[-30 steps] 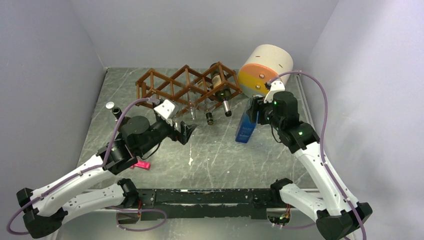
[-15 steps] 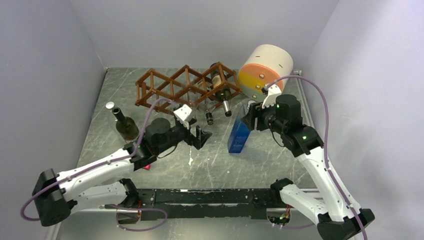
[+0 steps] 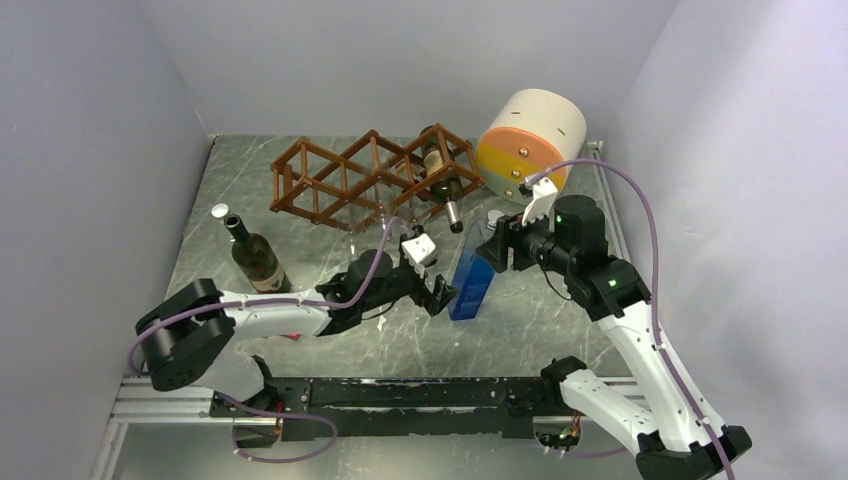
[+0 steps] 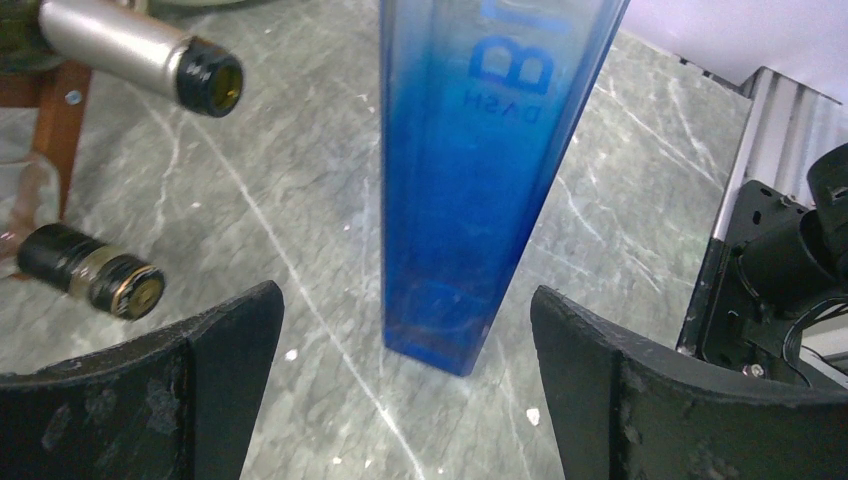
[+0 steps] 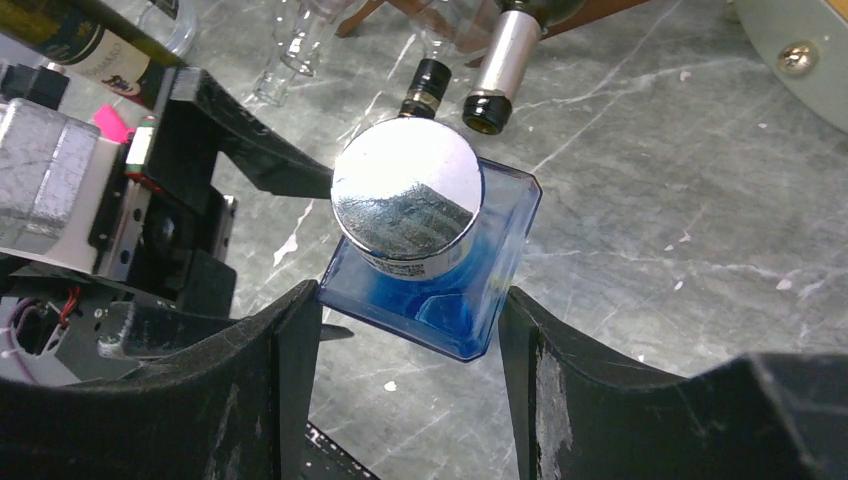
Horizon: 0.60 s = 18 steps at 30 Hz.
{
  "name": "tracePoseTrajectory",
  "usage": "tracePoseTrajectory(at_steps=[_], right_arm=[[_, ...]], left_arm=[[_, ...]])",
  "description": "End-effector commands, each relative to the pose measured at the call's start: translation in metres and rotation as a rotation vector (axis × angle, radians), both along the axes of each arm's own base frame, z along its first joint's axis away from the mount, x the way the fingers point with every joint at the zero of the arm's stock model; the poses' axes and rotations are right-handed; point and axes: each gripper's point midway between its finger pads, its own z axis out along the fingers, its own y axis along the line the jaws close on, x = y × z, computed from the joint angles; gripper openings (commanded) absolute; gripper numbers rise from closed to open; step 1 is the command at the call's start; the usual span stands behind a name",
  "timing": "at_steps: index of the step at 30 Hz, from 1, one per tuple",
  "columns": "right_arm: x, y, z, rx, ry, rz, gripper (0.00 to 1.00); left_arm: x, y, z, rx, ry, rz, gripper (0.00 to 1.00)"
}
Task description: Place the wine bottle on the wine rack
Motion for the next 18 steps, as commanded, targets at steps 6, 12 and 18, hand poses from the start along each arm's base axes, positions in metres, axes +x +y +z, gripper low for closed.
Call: tracePoseTrajectory(at_steps=[6,12,18], right_arm=[[-0.004,0.022,0.055,0.134,-0.176,0.120,0.31],[-0.008,0.027,0.057,0.158,-0.173,0.146,0.30],[-0.011,0.030,0.064,0.183,-0.183,0.162,0.29]], left_arm=[[-0.005,-0.043,0.038,-0.170,-0.070,-0.113,0.98],[-0.014,-0.048,0.028,-0.182,-0.065,-0.164,0.98],[-0.016,-0.052,0.019,-0.167,-0.067,-0.187,0.91]])
